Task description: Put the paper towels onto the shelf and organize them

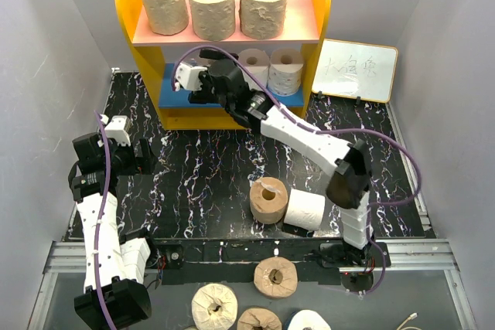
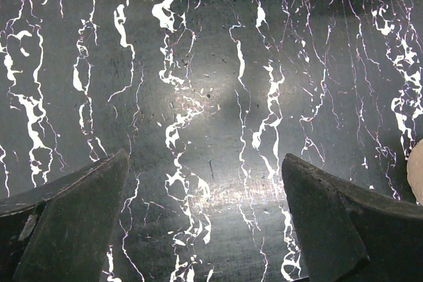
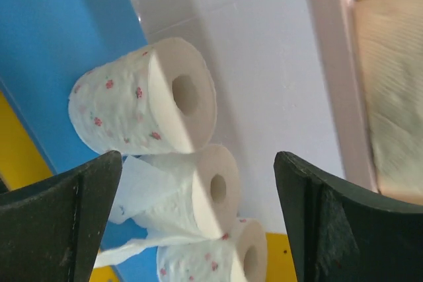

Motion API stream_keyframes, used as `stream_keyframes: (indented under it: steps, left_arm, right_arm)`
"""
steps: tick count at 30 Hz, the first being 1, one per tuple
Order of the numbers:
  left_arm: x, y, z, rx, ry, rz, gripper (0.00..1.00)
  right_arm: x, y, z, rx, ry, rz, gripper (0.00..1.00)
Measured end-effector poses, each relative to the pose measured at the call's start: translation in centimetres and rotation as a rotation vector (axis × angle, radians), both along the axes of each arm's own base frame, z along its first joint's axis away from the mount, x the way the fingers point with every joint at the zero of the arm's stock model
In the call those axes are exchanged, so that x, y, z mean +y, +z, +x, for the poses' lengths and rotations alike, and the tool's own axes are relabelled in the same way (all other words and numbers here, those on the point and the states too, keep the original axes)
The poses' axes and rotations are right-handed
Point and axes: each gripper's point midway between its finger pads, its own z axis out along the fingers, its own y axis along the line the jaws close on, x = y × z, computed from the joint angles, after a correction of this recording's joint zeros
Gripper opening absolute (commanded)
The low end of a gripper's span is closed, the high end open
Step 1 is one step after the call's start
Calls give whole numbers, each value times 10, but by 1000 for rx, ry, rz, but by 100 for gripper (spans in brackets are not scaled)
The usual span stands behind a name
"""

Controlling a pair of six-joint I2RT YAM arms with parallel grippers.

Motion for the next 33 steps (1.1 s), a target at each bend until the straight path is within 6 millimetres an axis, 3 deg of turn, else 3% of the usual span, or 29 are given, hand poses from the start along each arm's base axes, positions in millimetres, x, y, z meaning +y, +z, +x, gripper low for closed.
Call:
stream_keyframes:
  steps: [2, 4, 8, 9, 12, 15, 17, 19, 22, 24, 28, 30, 33]
  left_arm:
    - [0, 0, 0, 0, 0, 0, 99]
    - [0, 0, 0, 0, 0, 0, 99]
    - [-2, 0, -1, 0, -20, 1, 99]
    - [-4, 0, -2, 0, -28, -1, 99]
    - [-9, 1, -4, -6, -58, -12, 99]
    - [-15, 4, -6, -16, -93, -26, 97]
    - [-22, 7, -8, -15, -130, -45, 96]
    - [-28, 12, -8, -12, -167, -66, 93]
    - [-36, 21, -3, 8, -231, -81, 90]
    - [-46, 23, -1, 35, -289, -60, 89]
    - [-88, 15, -6, 80, -493, 55, 84]
    - [-100, 9, -13, 111, -570, 102, 84]
    - [-108, 7, -12, 138, -646, 203, 84]
  right_arm:
    - [-4, 15, -20, -39, -29, 75, 99]
    - [-7, 25, -55, -62, -29, 164, 99]
    - [-21, 53, -154, 30, 4, 519, 99]
    - [-29, 64, -166, 72, -2, 606, 99]
    - [-84, 108, -178, 162, -114, 900, 99]
    - [-149, 118, -186, 201, -250, 1106, 99]
    - [-186, 104, -201, 237, -317, 1229, 99]
    - [-214, 76, -214, 281, -386, 1334, 99]
    - [-242, 42, -227, 314, -431, 1367, 99]
    - [-251, 33, -229, 313, -479, 1351, 99]
    - [-261, -4, -211, 257, -782, 1187, 99]
    - [-260, -38, -195, 228, -932, 1025, 99]
    - [-259, -105, -181, 240, -1087, 741, 98]
